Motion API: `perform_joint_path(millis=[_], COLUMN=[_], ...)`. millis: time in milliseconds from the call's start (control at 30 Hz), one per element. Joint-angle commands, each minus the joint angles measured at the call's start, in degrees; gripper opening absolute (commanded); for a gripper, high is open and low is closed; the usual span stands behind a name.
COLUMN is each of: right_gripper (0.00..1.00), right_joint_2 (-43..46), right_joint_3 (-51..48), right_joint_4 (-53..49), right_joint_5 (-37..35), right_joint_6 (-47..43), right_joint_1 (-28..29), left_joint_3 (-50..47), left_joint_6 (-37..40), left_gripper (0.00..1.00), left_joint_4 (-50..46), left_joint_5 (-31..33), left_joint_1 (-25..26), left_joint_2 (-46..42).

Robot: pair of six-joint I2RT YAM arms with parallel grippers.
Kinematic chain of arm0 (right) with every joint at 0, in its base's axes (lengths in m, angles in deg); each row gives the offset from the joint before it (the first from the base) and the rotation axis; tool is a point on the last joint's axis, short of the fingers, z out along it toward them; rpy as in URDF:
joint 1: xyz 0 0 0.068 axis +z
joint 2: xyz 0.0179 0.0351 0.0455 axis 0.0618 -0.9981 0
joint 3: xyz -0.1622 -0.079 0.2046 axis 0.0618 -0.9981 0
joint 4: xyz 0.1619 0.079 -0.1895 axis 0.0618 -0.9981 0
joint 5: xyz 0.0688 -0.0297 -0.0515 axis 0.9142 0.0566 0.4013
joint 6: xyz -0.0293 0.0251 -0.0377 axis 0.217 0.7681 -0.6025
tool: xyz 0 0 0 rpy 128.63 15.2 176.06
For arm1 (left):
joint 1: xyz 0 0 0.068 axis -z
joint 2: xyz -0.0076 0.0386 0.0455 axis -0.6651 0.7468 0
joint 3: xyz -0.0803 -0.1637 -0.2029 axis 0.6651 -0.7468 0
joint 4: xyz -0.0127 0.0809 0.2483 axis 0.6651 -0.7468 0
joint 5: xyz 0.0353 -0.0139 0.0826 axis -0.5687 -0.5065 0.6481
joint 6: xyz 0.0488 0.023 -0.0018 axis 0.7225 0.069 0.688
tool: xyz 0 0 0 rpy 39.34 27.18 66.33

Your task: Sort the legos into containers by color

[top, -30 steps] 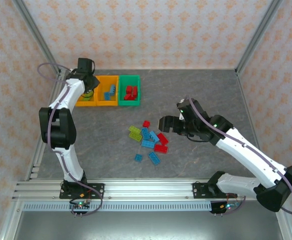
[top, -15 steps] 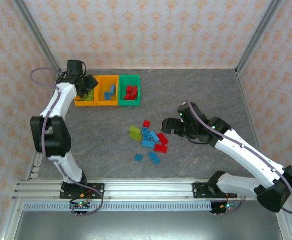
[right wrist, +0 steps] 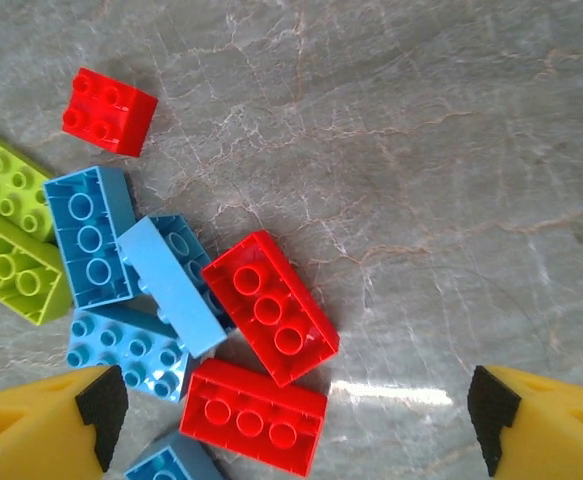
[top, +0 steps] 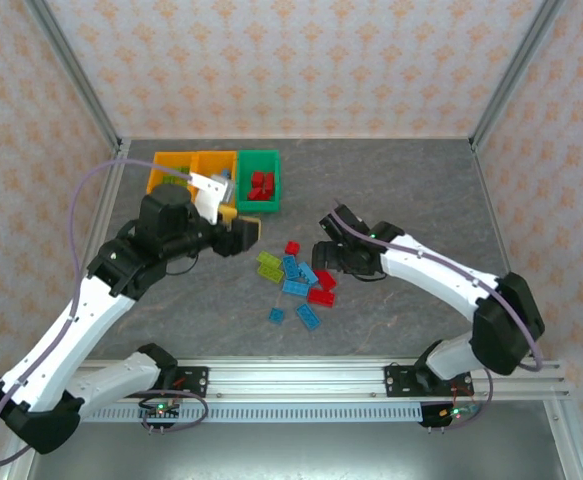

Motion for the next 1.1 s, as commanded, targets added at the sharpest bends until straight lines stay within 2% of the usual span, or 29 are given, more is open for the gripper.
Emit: perform_joint_path(millis=[0, 100, 200, 467, 533, 667, 767, 1000, 1067], right_gripper=[0.84, 0.65, 0.53, 0.53, 0.57, 0.6, 0.52, 0.2, 0.18], right_joint_2=[-3.9, -7.4, -9.1, -11.2, -12.4, -16.0, -18.0, -16.5, -13.9], right_joint_3=[-0.5, -0.3, -1.2, -4.5, -4.5, -3.4, -2.6, -2.5, -2.7], right_joint_4=[3.7, 2.9, 3.1, 6.1, 6.8, 7.2, 7.3, 7.8, 7.2], right_joint_5=[0.5, -1.8, -0.7, 8.3, 10.2, 9.5, 7.7, 8.2, 7.0], right_joint_6=[-1.2, -1.1, -0.4, -1.5, -1.6, -1.8, -2.0, -2.3, -1.8], right_joint_1=[0.0, 0.0, 0.0, 0.1, 0.1, 0.5, 0.5, 0.4, 0.5], left_joint_3=[-5.5, -9.2, -9.1, -11.1, -10.8, -10.9, -11.1, -11.2, -11.1], left_joint_6=[13.5, 15.6, 17.6, 19.6, 19.7, 19.8, 19.9, 20.0, 20.1], left_gripper=[0.7, 0.72, 0.75, 0.82, 0.83, 0.84, 0.85, 0.85, 0.86], left_joint_4=[-3.2, -2.3, -5.0, -5.6, -6.0, -6.2, -6.2, -6.3, -6.4], left_joint_5=[-6.8, -6.7, -4.6, -3.3, -3.4, -3.5, -2.9, -2.3, -2.3], left_joint_1=[0.1, 0.1, 0.1, 0.2, 0.1, 0.1, 0.1, 0.1, 0.1], left_joint_2=[-2.6, -3.6, -3.0, -2.1, -1.6, -1.4, -1.6, -1.4, -1.4])
